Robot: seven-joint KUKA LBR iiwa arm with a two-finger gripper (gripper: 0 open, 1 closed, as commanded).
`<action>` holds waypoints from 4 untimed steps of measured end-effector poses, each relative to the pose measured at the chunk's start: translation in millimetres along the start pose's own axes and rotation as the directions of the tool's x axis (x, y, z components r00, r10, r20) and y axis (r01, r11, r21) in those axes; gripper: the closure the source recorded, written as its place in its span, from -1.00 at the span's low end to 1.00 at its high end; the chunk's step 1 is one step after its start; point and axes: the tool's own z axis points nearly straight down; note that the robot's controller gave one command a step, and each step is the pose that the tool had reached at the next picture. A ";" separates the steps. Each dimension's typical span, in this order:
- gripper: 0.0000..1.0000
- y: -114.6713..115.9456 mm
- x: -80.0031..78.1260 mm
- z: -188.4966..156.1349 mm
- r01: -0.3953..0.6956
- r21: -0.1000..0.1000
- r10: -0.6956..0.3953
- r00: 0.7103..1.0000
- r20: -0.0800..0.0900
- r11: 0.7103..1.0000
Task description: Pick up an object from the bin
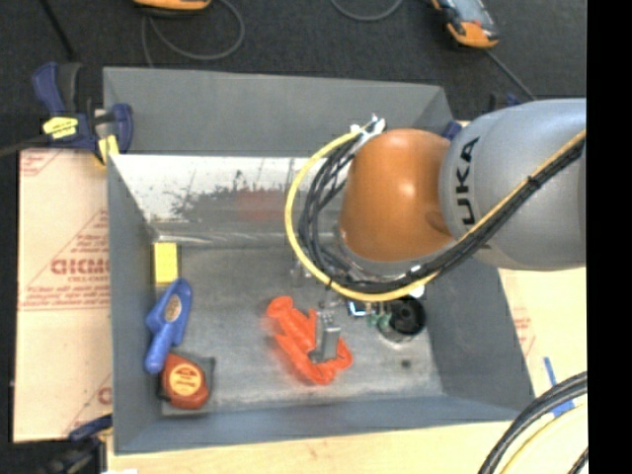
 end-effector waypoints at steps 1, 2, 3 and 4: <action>-1.00 1.9 3.7 21.8 -0.035 -0.004 0.035 0.999 0.003 0.999; -1.00 -2.8 -9.3 57.0 -0.193 -0.003 0.193 0.981 -0.001 0.981; 1.00 -14.7 -24.9 85.5 -0.258 -0.001 0.258 0.966 0.000 0.966; 1.00 -14.3 -24.8 85.5 -0.258 -0.001 0.258 0.966 0.000 0.966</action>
Offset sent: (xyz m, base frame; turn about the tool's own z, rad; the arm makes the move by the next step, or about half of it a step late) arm 0.0221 -0.0045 -0.0844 0.3019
